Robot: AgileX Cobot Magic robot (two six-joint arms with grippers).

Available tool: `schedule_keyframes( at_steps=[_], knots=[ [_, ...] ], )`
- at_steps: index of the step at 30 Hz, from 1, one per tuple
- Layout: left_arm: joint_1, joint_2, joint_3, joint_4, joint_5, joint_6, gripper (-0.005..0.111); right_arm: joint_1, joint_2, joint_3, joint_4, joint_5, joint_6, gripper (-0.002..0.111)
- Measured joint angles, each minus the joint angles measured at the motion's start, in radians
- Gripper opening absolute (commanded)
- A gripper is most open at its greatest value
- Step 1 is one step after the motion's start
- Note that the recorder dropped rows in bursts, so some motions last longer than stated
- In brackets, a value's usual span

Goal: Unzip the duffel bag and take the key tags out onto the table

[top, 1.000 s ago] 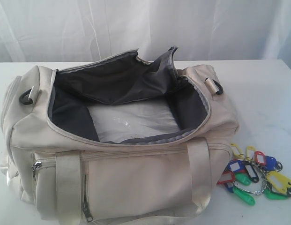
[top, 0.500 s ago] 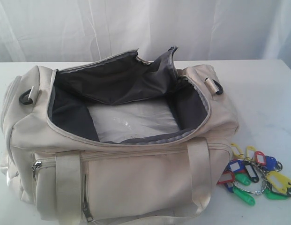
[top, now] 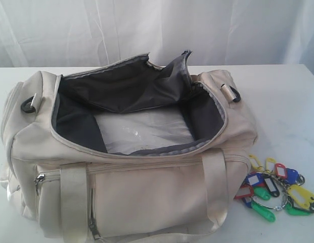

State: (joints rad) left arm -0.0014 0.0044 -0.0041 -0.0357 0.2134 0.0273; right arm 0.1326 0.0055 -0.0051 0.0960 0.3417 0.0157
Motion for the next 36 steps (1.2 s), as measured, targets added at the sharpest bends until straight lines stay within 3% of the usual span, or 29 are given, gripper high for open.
schedule_keyframes(
  at_steps=[36],
  knots=[
    [0.000,0.000,0.000,0.000,0.000,0.000,0.001,0.000,0.000,0.000,0.000,0.000,-0.087,0.000]
  ],
)
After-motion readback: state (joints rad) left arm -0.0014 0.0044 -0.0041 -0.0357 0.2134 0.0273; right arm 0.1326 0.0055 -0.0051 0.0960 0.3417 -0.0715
